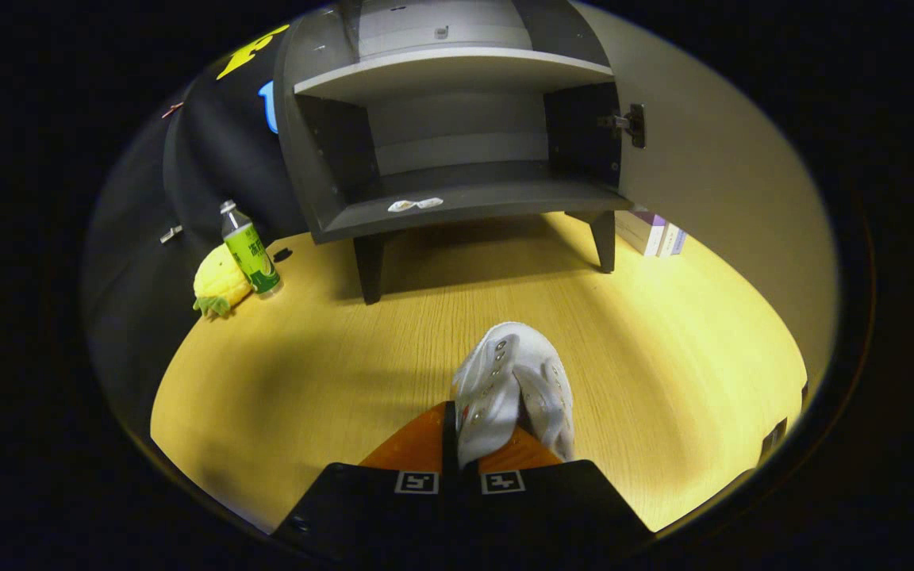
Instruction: Open the shoe cabinet door, grab the shoes and put them into the shoe cabinet, then close the shoe cabinet door.
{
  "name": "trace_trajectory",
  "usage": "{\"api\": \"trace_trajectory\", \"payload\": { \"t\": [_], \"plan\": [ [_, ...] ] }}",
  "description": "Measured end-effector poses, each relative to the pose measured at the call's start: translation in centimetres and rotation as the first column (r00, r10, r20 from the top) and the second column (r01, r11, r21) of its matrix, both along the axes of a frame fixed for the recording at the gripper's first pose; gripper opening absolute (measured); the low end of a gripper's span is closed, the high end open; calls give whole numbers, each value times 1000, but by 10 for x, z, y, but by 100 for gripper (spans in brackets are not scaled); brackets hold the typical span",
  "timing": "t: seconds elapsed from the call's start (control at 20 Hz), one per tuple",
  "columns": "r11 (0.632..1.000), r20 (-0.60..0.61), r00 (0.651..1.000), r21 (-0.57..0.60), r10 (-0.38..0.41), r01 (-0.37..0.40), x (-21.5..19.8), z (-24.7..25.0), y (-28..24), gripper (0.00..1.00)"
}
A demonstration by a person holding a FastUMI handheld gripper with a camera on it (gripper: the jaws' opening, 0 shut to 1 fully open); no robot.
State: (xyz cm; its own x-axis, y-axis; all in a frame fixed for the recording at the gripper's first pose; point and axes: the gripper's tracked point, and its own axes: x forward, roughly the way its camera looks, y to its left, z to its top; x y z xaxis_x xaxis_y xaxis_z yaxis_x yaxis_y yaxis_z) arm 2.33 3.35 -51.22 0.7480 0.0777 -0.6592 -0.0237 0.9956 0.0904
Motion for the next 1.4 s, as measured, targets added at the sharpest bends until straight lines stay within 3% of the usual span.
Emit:
{"api": "trace_trajectory", "payload": {
  "t": [0.4, 0.75, 1.05, 1.4],
  "plan": [
    [1000, 158, 987, -18, -2, 5, 22, 156, 7, 5],
    [998, 329, 944, -59, -8, 29, 63, 280, 8, 5],
    [996, 389, 919, -90, 58, -25, 140, 322, 8, 4],
    [988, 371, 917, -96, 146, -118, 256, 316, 21, 4]
  ]
}}
